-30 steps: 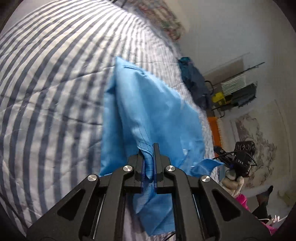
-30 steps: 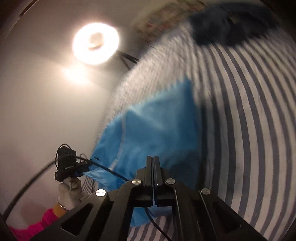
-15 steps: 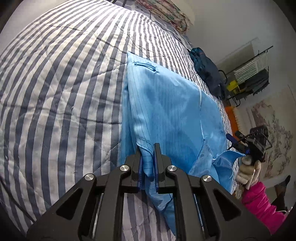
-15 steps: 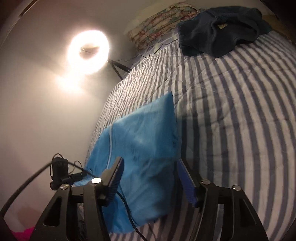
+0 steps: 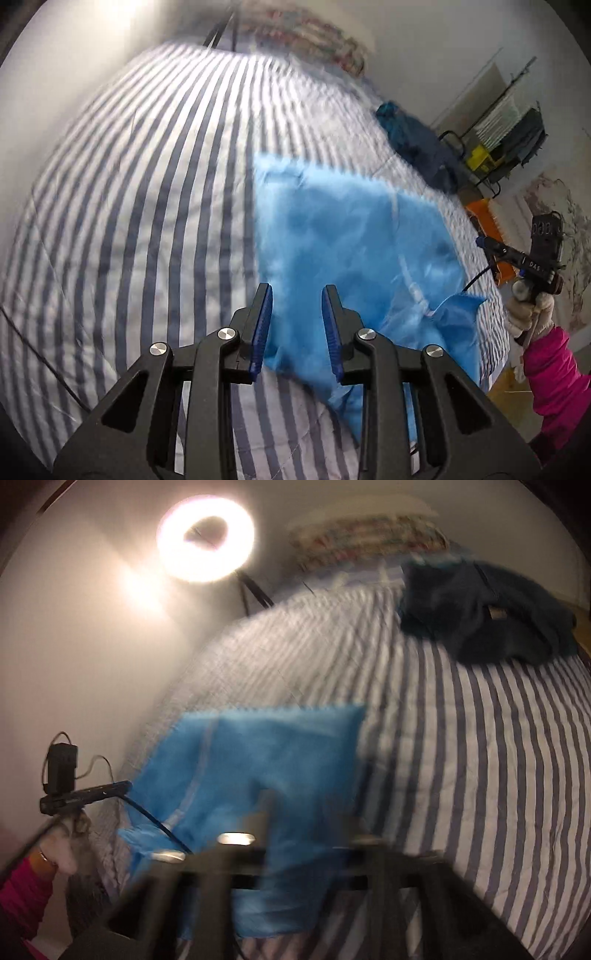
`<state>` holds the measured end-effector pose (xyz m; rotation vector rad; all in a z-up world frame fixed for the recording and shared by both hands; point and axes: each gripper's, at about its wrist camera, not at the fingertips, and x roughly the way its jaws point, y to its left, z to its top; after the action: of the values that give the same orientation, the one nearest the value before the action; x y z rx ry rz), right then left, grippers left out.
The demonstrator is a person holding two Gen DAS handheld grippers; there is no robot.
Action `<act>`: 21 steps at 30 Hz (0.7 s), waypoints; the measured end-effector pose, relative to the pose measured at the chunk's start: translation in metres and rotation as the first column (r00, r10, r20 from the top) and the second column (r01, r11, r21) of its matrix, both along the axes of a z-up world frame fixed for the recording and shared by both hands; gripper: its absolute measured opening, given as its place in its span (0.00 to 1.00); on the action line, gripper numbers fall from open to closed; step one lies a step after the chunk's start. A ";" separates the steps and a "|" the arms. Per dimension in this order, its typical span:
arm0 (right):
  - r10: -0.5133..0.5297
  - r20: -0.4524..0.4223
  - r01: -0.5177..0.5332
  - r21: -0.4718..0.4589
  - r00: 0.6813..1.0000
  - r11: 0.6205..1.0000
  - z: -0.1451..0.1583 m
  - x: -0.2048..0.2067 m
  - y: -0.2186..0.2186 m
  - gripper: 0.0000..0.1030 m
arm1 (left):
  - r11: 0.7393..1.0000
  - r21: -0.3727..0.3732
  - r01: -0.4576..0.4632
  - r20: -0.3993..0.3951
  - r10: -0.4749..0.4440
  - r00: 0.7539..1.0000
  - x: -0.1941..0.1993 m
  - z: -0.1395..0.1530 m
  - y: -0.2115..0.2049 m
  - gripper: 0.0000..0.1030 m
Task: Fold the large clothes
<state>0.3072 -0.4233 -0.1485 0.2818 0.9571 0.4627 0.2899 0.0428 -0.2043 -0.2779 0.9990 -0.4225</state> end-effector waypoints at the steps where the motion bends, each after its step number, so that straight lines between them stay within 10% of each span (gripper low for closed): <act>1: -0.014 0.016 0.014 0.002 1.000 1.000 0.002 0.000 0.000 0.50 | 1.000 0.002 0.005 0.029 -0.005 1.000 0.003 0.008 -0.005 0.25; 11: 0.108 0.063 -0.105 -0.050 0.992 0.993 0.001 0.038 0.085 0.28 | 0.987 0.047 0.151 0.076 -0.155 0.985 0.078 0.009 -0.093 0.25; 21: 0.140 -0.028 -0.140 -0.366 0.990 0.920 -0.062 0.086 0.110 0.23 | 0.975 0.137 0.174 -0.033 -0.171 0.985 0.135 -0.063 -0.130 0.25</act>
<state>0.3930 -0.3137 -0.2106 -0.1274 1.0485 0.4041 0.4253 -0.0873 -0.2676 -0.0696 1.0726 -0.5057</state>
